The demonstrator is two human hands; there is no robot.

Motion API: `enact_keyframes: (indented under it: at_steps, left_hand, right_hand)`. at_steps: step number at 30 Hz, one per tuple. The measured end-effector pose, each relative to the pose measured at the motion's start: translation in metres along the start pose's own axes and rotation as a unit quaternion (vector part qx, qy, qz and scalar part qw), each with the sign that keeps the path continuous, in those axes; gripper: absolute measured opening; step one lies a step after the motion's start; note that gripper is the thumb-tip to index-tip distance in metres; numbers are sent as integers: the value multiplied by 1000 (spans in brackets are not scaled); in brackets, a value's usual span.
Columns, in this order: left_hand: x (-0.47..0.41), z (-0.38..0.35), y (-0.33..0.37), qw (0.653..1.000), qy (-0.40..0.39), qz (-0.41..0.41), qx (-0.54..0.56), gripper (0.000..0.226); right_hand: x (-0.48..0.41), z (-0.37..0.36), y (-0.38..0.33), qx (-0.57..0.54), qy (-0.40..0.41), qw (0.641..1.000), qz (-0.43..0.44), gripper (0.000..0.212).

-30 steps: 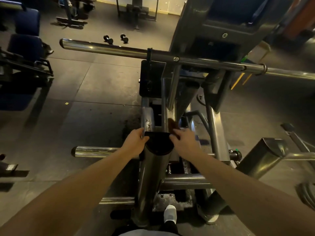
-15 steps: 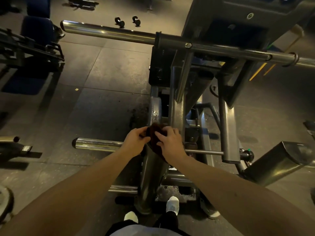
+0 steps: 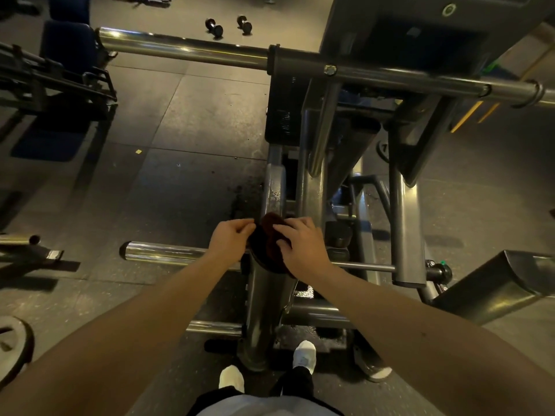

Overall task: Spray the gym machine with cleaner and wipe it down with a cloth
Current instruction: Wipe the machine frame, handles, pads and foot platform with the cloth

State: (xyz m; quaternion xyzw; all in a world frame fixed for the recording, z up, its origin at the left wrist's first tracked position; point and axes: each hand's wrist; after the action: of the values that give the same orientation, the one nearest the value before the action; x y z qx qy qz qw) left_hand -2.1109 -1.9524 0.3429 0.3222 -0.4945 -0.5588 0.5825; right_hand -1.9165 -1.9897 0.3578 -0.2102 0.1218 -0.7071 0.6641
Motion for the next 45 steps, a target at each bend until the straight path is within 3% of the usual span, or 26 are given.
enact_keyframes:
  at_steps: [4, 7, 14, 18, 22, 25, 28, 32, 39, 45]
  left_hand:
    - [9, -1, 2, 999, 9, -41, -1, 24]
    - [9, 0, 3, 993, -7, -70, -92, 26]
    - [5, 1, 7, 996, -15, -47, -75, 27]
    - [-2, 1, 9, 996, -33, -26, -80, 25]
    - [-3, 6, 8, 997, -46, -19, -67, 26]
    - [-1, 4, 6, 996, -45, -32, -68, 27]
    - [-1, 1, 6, 997, -34, -28, -69, 28]
    - [1, -3, 10, 1000, -1, -9, -15, 20]
    - [-2, -7, 16, 998, 19, -10, -67, 19]
    - [-14, 2, 17, 999, -19, 49, 8, 8]
  right_hand:
    - [5, 4, 3, 18, 0, 1000, 7, 53]
    - [2, 4, 5, 19, -18, 1000, 13, 52]
    - [-6, 10, 3, -18, -51, 999, -7, 47]
    - [-23, 24, 3, -59, -53, 993, -85, 39]
    - [-24, 34, 29, -185, 20, 959, -212, 45]
    - [-13, 41, 44, -171, -52, 948, -262, 55]
    - [0, 42, 41, -263, -142, 909, -292, 37]
    - [-2, 38, 35, -339, -119, 877, -318, 36]
    - [-15, 32, 30, -257, -70, 902, -341, 35]
    - [-21, 27, 22, -263, -85, 902, -332, 31]
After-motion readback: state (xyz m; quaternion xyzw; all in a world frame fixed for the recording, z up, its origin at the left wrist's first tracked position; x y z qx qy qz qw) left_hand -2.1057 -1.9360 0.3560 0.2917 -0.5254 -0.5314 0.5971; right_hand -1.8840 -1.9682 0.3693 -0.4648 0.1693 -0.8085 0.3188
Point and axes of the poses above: each hand's wrist, its own x-axis away from the middle knuckle, its own z-axis out of the back of the hand, y = z × x, and after that the axes turned 13 degrees about -z, right-handed
